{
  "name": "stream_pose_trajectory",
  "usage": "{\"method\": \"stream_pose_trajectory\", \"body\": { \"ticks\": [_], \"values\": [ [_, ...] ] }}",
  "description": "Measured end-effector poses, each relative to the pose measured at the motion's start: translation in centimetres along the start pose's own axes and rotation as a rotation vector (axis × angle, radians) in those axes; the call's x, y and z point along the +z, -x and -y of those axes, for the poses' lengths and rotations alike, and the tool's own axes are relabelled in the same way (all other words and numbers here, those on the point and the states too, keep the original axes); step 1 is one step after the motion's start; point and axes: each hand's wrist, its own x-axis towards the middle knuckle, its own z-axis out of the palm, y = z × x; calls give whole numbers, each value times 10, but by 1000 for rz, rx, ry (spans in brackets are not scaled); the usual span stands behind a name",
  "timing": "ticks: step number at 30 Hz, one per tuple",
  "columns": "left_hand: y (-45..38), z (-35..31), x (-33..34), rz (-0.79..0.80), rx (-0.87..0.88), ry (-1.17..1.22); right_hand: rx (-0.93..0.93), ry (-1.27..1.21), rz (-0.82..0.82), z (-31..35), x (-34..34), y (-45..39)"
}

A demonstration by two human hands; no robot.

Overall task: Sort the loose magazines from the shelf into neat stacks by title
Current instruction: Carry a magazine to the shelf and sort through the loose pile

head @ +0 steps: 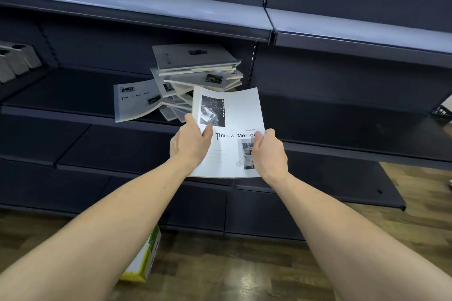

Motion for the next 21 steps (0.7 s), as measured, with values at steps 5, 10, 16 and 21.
{"method": "stream_pose_trajectory", "body": {
  "ticks": [5, 10, 16, 21],
  "values": [
    [21, -20, -4, -23, 18, 14, -11, -6, -5, -13, -23, 7],
    [16, -29, -22, -86, 28, -5, -64, -45, -15, 2, -33, 2],
    [-6, -24, -34, -100, 7, -2, -89, -61, -15, 23, -29, -12],
    [-38, -17, -37, -67, -13, -17, -76, -42, -12, 41, -13, -35]
  ]
}}
